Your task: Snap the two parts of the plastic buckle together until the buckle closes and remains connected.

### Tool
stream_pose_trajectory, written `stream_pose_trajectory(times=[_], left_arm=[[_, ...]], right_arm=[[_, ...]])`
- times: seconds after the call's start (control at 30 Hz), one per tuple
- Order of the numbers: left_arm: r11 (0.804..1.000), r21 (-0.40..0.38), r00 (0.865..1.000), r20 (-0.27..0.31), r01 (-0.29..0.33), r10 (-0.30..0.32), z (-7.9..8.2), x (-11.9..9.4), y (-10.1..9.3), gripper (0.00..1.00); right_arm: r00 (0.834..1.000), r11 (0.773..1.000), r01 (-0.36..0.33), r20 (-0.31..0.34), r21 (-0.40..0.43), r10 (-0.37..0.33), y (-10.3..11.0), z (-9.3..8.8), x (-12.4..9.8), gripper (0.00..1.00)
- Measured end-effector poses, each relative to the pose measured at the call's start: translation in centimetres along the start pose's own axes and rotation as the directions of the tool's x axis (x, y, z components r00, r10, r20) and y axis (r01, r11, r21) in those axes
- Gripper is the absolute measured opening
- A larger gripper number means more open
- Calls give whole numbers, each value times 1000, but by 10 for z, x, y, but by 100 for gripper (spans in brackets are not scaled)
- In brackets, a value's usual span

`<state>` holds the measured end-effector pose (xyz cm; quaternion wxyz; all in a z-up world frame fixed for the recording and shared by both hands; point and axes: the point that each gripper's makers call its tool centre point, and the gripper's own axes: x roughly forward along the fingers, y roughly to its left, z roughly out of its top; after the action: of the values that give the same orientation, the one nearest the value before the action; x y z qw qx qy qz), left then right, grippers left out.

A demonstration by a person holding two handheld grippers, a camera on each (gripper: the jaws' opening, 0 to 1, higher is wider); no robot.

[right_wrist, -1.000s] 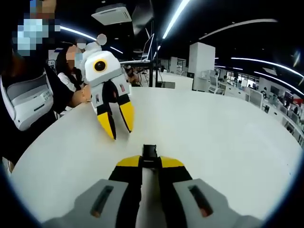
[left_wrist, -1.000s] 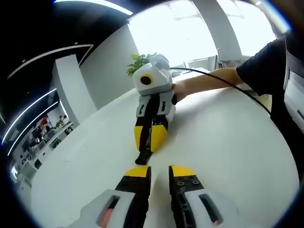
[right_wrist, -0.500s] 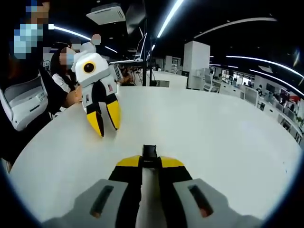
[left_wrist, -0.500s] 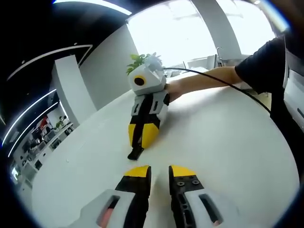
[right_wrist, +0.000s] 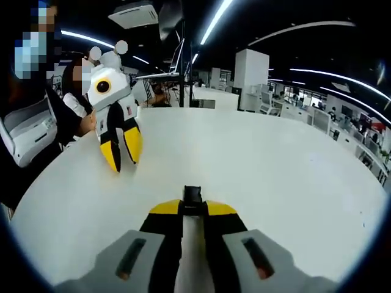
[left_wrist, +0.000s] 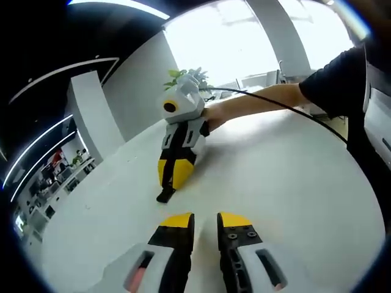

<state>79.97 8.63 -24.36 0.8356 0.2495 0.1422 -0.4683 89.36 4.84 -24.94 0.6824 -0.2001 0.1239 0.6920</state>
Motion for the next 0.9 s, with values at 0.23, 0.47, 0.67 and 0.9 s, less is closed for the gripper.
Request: stream_pose_trajectory(times=[0.23, 0.47, 0.67, 0.9], left_arm=[[1000, -1, 1000, 2, -4, 4, 0, -1, 1, 14], [1000, 1, 1000, 4, -6, 6, 0, -2, 0, 14], [1000, 4, 1000, 3, -8, 8, 0, -2, 0, 14], [1000, 3, 1000, 3, -9, 9, 1, -3, 1, 14]], right_arm=[[1000, 1000, 1, -3, 1, -1, -3, -1, 1, 12], [1000, 1000, 10, -9, -6, -11, -5, -1, 2, 12], [1000, 1000, 22, -12, -4, -22, -9, -2, 1, 12], [1000, 1000, 29, -11, 0, -29, -10, -2, 1, 12]])
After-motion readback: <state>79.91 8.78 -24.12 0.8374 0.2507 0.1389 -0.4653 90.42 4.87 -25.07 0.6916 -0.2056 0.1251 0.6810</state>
